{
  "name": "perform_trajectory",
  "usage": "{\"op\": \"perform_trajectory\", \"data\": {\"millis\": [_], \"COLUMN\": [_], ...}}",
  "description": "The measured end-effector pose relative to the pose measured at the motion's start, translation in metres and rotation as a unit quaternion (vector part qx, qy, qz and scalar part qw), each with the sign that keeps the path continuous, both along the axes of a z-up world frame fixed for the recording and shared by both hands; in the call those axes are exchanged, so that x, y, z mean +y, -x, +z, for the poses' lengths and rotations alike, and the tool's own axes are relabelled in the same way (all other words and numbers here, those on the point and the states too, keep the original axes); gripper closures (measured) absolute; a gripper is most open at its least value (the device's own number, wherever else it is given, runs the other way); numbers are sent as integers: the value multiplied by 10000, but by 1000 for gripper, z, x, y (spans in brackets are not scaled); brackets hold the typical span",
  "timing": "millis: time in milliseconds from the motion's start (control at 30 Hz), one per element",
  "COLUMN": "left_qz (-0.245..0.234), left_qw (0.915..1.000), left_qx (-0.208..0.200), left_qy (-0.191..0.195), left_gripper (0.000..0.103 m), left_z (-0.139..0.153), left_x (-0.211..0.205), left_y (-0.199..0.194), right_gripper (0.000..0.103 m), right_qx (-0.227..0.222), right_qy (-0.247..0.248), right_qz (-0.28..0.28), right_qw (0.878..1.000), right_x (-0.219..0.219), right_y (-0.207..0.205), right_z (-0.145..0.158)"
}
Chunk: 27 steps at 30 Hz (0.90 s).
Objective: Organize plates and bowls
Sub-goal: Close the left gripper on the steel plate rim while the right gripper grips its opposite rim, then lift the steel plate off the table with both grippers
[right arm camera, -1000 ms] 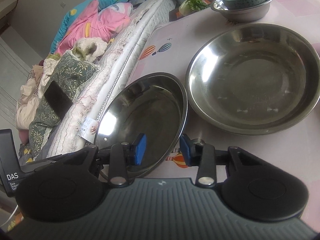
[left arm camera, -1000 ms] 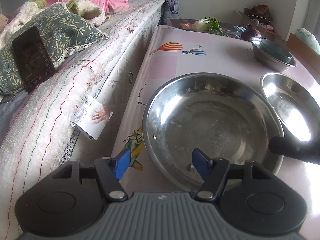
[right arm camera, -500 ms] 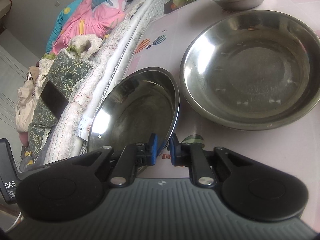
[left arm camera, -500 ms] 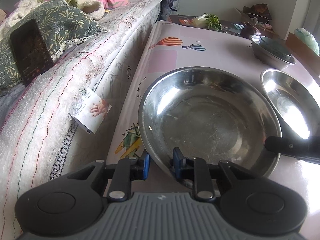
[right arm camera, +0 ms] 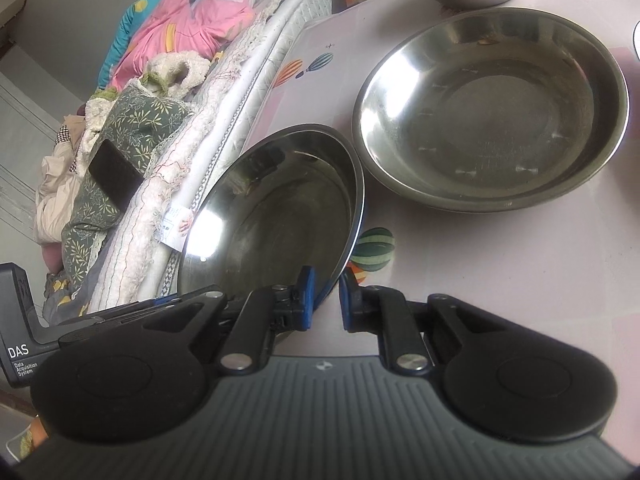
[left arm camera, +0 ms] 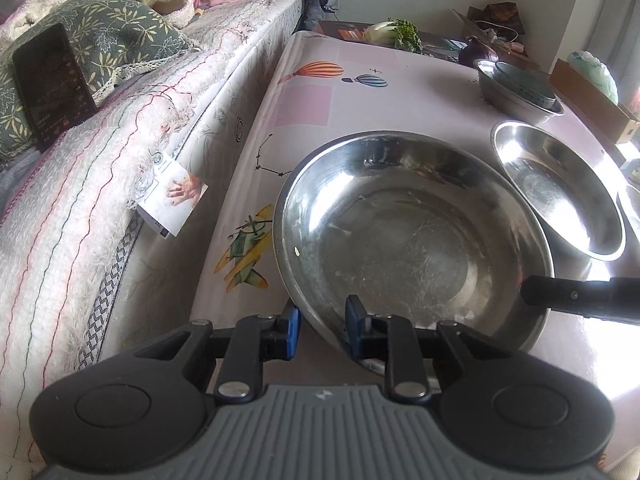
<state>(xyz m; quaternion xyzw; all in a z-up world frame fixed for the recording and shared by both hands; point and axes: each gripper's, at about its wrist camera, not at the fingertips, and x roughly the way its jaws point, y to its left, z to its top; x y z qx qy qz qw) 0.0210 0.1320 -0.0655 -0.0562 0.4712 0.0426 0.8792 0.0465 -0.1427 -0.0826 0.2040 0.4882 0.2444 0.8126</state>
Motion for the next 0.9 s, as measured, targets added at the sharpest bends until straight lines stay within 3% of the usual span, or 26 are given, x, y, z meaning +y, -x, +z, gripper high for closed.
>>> {"op": "perform_trajectory", "data": {"millis": [333, 367, 433, 500, 900], "left_qz": [-333, -312, -238, -148, -21], "left_qw": [9958, 9958, 9964, 9965, 9954], "left_qx": [216, 181, 82, -4, -89], "left_qy": [828, 839, 810, 822, 954], "left_gripper": [77, 76, 62, 57, 58], "left_z": [0, 2, 4, 6, -3], "left_x": [12, 13, 17, 22, 28], "left_y": [27, 28, 28, 25, -7], "right_gripper": [88, 87, 86, 83, 80], "right_qx": [114, 71, -7, -66, -27], "right_qy": [-23, -1, 62, 113, 106], "right_qz": [266, 237, 148, 30, -131], "right_qw": [9996, 9997, 9999, 9999, 9999], "right_x": [-21, -22, -25, -28, -16], "right_y": [32, 34, 34, 32, 3], "right_z": [4, 5, 7, 8, -1]}}
